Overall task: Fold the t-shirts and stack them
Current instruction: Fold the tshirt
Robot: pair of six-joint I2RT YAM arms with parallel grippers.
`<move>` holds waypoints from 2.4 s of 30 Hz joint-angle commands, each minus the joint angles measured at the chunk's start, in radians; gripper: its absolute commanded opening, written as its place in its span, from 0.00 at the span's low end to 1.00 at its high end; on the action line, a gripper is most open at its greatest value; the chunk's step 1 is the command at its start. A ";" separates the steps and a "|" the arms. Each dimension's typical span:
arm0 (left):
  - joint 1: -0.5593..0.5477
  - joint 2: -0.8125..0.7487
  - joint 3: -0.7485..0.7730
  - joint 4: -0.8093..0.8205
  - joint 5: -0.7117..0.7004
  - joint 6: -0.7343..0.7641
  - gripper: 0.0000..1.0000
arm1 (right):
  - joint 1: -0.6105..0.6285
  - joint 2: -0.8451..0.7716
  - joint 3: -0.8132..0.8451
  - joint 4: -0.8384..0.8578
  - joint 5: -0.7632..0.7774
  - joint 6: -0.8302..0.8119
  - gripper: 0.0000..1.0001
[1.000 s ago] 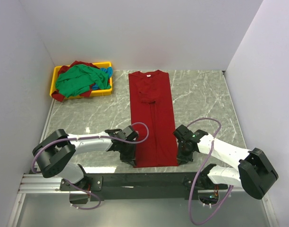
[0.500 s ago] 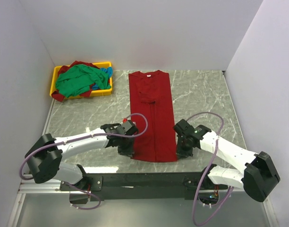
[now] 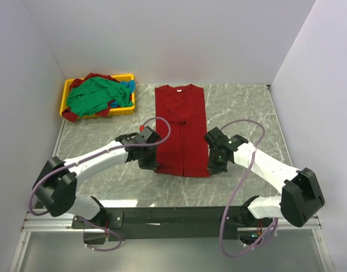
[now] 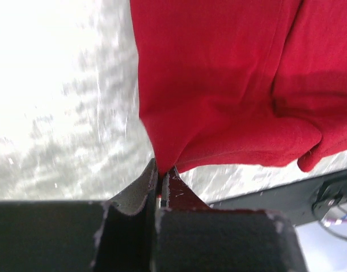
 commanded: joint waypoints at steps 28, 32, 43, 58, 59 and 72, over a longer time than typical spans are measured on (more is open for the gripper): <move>0.323 0.536 0.537 0.041 0.119 0.269 0.00 | -0.274 0.605 0.666 0.023 -0.005 -0.284 0.00; 0.339 0.599 0.621 0.009 0.119 0.286 0.00 | -0.294 0.663 0.718 0.012 -0.024 -0.301 0.00; 0.389 0.688 0.745 -0.011 0.136 0.266 0.20 | -0.331 0.786 0.905 -0.029 -0.079 -0.330 0.04; 0.428 0.624 0.770 0.070 0.154 0.223 0.47 | -0.395 0.777 1.038 0.008 -0.222 -0.338 0.39; 0.417 0.606 0.740 0.087 0.156 0.226 0.47 | -0.392 0.744 1.007 0.020 -0.228 -0.350 0.39; 0.244 0.406 0.390 0.360 0.183 0.133 0.45 | -0.242 0.624 0.685 0.149 -0.320 -0.347 0.39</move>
